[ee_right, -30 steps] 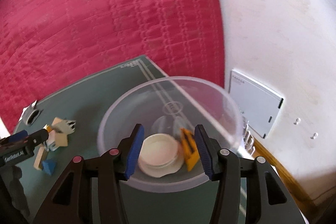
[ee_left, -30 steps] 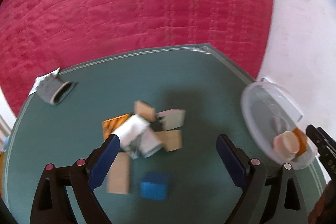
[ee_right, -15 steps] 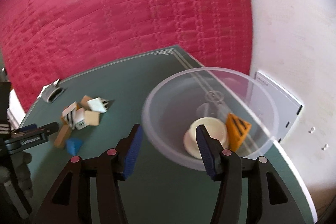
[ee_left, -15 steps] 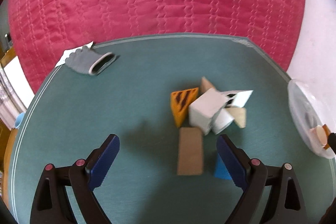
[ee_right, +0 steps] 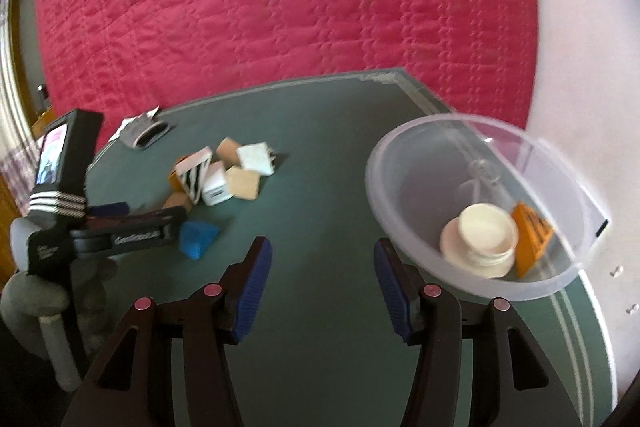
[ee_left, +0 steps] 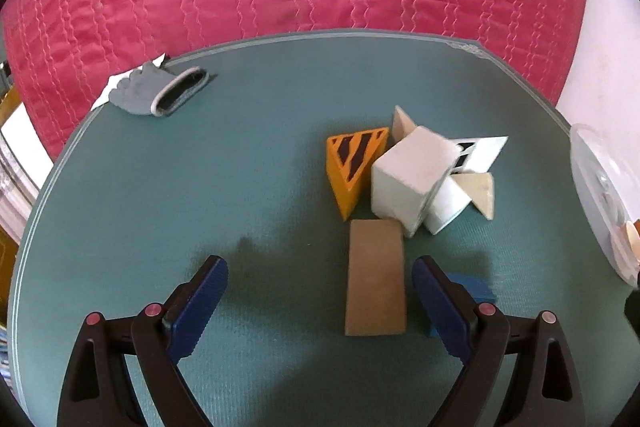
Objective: Organize rigid objects
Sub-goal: 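Grasp the tan wooden bar with the left gripper while the right grasps the blue wedge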
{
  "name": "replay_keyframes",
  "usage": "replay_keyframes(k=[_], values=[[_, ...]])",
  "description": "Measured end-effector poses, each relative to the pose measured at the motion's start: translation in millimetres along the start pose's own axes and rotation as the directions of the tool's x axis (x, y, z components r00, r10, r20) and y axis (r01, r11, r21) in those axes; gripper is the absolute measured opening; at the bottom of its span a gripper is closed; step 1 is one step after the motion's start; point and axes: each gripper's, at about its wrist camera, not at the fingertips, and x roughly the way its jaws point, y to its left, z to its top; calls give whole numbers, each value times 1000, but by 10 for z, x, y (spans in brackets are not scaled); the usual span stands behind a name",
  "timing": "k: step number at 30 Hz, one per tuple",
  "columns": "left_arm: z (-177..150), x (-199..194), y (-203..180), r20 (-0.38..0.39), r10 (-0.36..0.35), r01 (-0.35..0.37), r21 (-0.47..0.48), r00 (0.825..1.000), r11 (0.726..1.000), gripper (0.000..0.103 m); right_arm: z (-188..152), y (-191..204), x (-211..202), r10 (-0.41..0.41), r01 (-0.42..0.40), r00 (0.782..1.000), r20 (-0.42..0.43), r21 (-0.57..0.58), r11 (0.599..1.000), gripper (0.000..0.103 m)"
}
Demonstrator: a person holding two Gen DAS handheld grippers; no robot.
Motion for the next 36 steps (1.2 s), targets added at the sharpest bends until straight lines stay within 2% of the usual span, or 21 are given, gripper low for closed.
replay_keyframes(k=[3, 5, 6, 8, 10, 13, 24, 28, 31, 34, 36], values=[[-13, 14, 62, -13, -37, 37, -24, 999, 999, 86, -18, 72, 79, 36, -37, 998, -44, -8, 999, 55], [-17, -23, 46, 0, -50, 50, -8, 999, 999, 66, -29, 134, 128, 54, -55, 996, -67, -21, 998, 55], [-25, -43, 37, 4, -72, 72, 0, 997, 997, 61, -26, 160, 148, 62, -64, 995, -75, -26, 998, 55], [-45, -78, 23, 15, -100, 100, 14, 995, 995, 39, -26, 229, 194, 85, -89, 992, -98, -34, 995, 55], [-68, -111, 39, 18, -147, 147, 13, 989, 989, 28, -27, 304, 245, 111, -116, 986, -125, -37, 993, 55], [-72, -139, 102, 24, -165, 165, -7, 986, 986, 29, -15, 416, 321, 132, -140, 979, -154, -45, 989, 55], [-28, -298, 335, 96, -83, 89, -58, 992, 994, 29, 44, 833, 635, 175, -199, 961, -215, -98, 975, 55], [-27, -306, 374, 105, -52, 60, -76, 993, 995, 29, 93, 948, 757, 176, -203, 958, -228, -100, 974, 55], [-38, -284, 409, 98, -35, 45, -96, 995, 994, 29, 99, 1018, 851, 148, -178, 962, -231, -117, 977, 55], [-40, -245, 467, 84, -29, 39, -118, 996, 992, 29, 103, 1070, 870, 124, -155, 970, -211, -139, 978, 49], [-39, -225, 496, 77, -28, 37, -130, 997, 991, 29, 94, 1094, 875, 91, -123, 976, -197, -157, 980, 39]])
